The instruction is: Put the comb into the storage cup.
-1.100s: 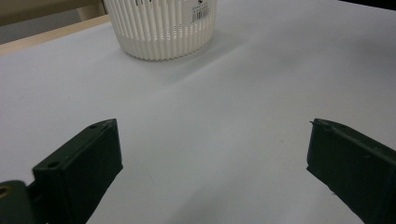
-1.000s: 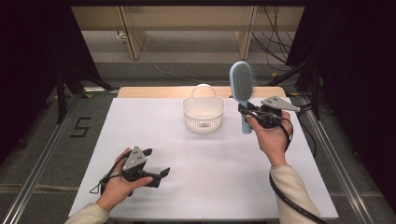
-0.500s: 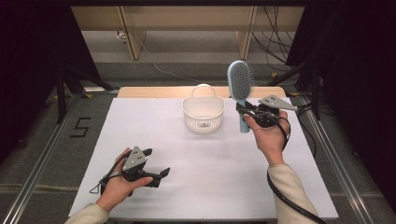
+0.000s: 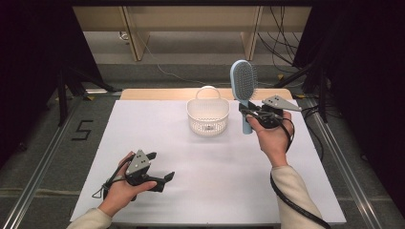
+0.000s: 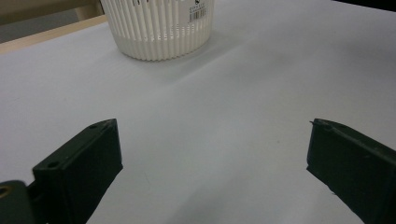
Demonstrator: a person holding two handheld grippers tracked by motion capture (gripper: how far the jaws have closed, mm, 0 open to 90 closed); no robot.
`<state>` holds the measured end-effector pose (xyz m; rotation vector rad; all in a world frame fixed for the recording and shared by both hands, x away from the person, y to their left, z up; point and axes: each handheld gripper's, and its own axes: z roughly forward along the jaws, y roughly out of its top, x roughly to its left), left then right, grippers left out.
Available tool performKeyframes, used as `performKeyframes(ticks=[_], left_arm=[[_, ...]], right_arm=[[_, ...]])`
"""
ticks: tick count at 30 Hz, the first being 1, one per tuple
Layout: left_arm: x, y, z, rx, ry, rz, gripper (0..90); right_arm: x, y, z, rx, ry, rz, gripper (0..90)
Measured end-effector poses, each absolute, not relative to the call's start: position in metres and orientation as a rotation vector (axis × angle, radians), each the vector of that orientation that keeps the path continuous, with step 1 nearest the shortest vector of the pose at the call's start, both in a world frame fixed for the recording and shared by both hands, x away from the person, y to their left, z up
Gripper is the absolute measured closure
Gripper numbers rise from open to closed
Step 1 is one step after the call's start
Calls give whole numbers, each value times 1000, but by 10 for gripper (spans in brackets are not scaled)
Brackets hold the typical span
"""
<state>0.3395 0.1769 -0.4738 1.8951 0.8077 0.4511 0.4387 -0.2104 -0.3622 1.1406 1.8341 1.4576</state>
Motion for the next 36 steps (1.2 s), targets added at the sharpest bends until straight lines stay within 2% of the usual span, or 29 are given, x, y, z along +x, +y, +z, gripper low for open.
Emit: performKeyframes(ticks=[36], left_arm=[[339,177,-474,1893,807,444,25]], right_arm=[[446,-199,-362,1127,1838,1470,706]])
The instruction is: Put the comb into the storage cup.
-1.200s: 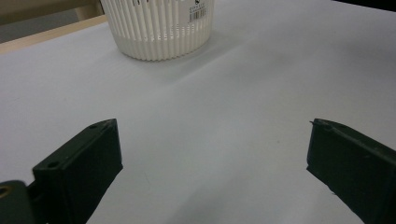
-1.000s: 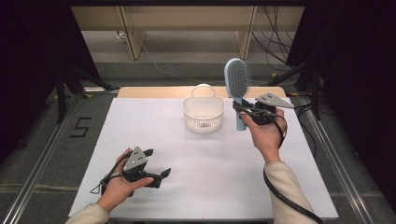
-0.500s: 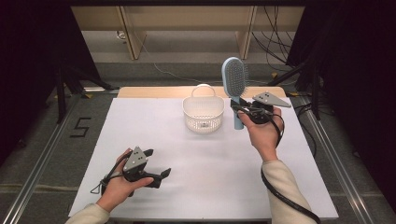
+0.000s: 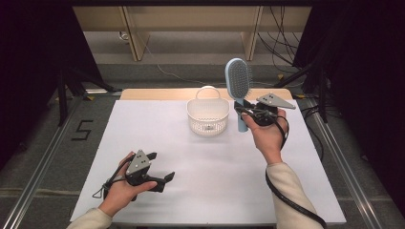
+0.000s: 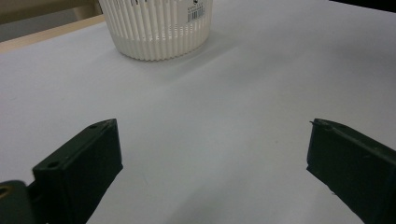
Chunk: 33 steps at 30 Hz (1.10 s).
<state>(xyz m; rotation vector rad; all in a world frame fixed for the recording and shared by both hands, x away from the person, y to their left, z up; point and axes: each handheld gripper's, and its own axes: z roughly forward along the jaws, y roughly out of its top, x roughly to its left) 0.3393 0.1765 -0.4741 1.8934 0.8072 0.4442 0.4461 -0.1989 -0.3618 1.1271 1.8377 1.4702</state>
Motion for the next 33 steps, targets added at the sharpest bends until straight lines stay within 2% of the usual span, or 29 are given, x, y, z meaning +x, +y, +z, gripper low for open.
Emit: performKeyframes(ticks=[33], left_arm=[[340,176,-474,1889,814,445,26]], right_arm=[[452,-189,-362,1120,1844,1472,706]])
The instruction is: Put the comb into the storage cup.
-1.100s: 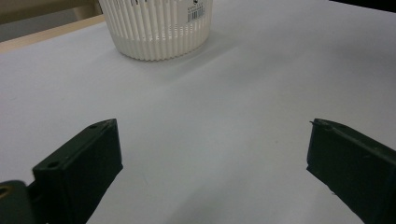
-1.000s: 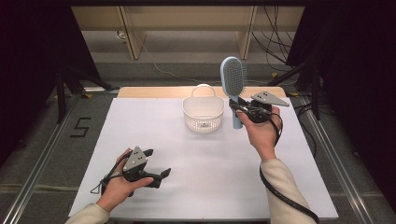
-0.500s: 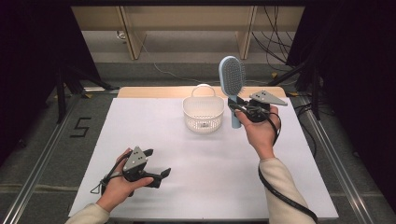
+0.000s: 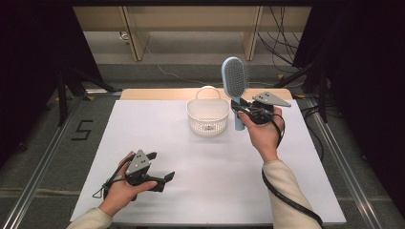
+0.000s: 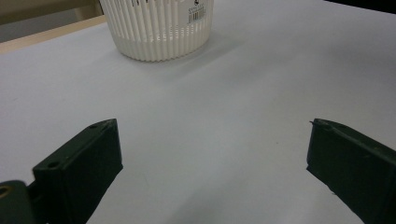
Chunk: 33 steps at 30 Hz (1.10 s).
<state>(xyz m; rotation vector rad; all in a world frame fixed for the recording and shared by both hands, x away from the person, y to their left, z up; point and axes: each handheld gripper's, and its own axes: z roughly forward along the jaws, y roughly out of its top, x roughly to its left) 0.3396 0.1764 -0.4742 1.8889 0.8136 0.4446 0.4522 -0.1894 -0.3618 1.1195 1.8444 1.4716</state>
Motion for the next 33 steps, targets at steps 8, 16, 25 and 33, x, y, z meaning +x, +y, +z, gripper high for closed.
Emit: performKeyframes(ticks=[8,16,25,33], left_arm=[[340,176,-474,1888,814,446,26],[340,176,-474,1889,813,445,26],[340,176,-474,1889,813,445,27],[340,176,-474,1888,813,444,26]], right_arm=[[454,-187,-360,1117,1842,1474,706],[456,-184,-359,1112,1846,1475,706],[458,-180,-357,1106,1849,1478,706],[460,-178,-356,1105,1851,1479,706]])
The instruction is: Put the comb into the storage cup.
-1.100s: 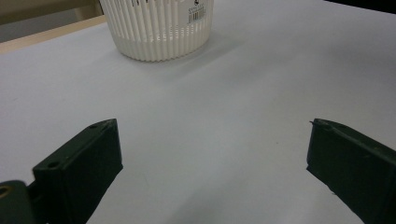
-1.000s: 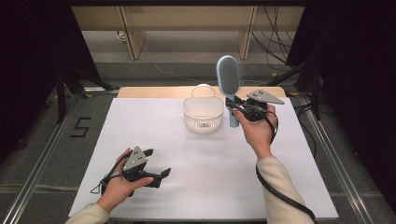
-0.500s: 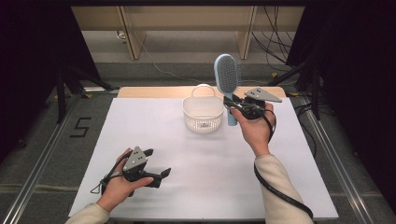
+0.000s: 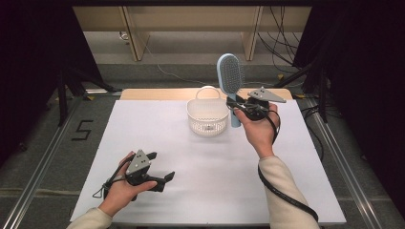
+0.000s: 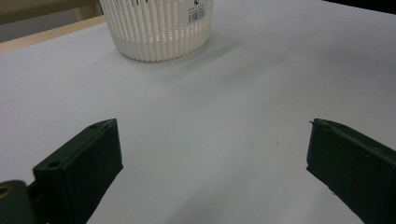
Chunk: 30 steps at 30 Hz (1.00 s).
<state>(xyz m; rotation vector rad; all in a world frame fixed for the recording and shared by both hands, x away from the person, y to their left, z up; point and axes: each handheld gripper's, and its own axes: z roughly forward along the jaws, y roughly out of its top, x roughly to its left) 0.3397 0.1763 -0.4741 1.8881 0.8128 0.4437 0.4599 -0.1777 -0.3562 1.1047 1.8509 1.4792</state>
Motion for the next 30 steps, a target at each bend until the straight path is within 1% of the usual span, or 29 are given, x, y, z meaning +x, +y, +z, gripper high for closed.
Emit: performKeyframes(ticks=[30], left_arm=[[340,176,-474,1884,812,444,26]], right_arm=[[467,-168,-350,1091,1853,1487,705]])
